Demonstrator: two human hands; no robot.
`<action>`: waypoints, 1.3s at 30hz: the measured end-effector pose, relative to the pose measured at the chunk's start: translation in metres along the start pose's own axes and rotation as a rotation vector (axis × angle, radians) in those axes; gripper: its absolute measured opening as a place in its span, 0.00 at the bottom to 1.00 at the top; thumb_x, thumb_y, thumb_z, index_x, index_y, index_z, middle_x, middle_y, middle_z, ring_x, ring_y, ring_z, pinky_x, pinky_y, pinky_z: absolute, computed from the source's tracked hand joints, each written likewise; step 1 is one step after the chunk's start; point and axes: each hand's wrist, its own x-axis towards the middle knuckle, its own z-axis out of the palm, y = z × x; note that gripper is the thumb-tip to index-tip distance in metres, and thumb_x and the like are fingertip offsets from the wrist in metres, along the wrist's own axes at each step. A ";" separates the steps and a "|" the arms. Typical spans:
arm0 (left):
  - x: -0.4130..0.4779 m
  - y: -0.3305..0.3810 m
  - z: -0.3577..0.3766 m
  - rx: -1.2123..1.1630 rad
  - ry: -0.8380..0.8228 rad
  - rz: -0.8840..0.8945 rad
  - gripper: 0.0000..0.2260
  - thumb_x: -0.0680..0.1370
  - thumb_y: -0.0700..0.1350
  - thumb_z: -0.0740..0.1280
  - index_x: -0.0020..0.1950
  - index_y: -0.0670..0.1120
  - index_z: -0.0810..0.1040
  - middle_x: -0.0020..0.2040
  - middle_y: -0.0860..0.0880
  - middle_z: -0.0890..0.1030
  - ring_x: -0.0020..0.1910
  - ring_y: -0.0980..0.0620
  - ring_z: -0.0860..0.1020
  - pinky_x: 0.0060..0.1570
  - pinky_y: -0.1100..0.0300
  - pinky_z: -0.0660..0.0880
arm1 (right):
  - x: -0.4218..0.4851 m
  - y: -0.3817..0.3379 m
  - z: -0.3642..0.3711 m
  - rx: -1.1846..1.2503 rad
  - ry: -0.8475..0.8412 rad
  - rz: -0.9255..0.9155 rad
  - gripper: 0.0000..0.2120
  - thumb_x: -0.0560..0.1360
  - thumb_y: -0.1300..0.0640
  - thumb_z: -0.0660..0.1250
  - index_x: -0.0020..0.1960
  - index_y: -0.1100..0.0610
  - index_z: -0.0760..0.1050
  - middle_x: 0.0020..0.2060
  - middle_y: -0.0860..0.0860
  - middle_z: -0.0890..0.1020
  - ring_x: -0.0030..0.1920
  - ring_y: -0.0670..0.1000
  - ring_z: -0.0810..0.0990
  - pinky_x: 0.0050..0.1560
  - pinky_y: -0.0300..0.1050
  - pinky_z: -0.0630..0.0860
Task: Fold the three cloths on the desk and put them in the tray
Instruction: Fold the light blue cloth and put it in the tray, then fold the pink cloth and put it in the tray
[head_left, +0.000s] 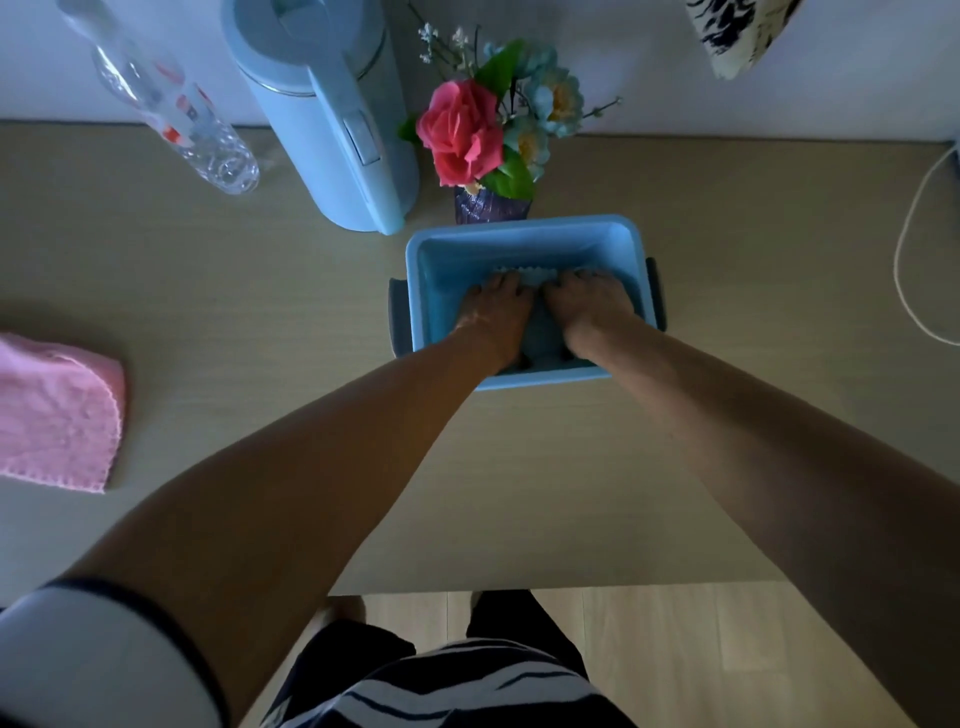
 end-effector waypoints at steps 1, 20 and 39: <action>-0.003 0.000 -0.002 -0.012 -0.003 0.004 0.39 0.70 0.56 0.75 0.76 0.46 0.63 0.75 0.42 0.63 0.75 0.41 0.62 0.70 0.47 0.65 | -0.003 -0.001 -0.002 0.018 -0.008 0.007 0.22 0.76 0.58 0.68 0.70 0.54 0.72 0.68 0.56 0.75 0.70 0.58 0.73 0.69 0.52 0.68; -0.241 -0.110 -0.023 -0.840 0.869 -0.249 0.19 0.74 0.43 0.74 0.62 0.40 0.76 0.57 0.44 0.80 0.58 0.44 0.78 0.59 0.55 0.73 | -0.097 -0.152 -0.103 1.100 0.789 -0.012 0.20 0.72 0.62 0.73 0.63 0.60 0.74 0.52 0.55 0.81 0.48 0.53 0.80 0.54 0.52 0.77; -0.327 -0.308 0.142 -0.462 0.106 -0.583 0.33 0.78 0.56 0.67 0.77 0.43 0.61 0.77 0.42 0.59 0.76 0.41 0.58 0.73 0.47 0.64 | -0.118 -0.353 -0.078 1.075 0.320 -0.208 0.39 0.74 0.60 0.73 0.80 0.56 0.57 0.73 0.57 0.69 0.66 0.55 0.77 0.60 0.38 0.70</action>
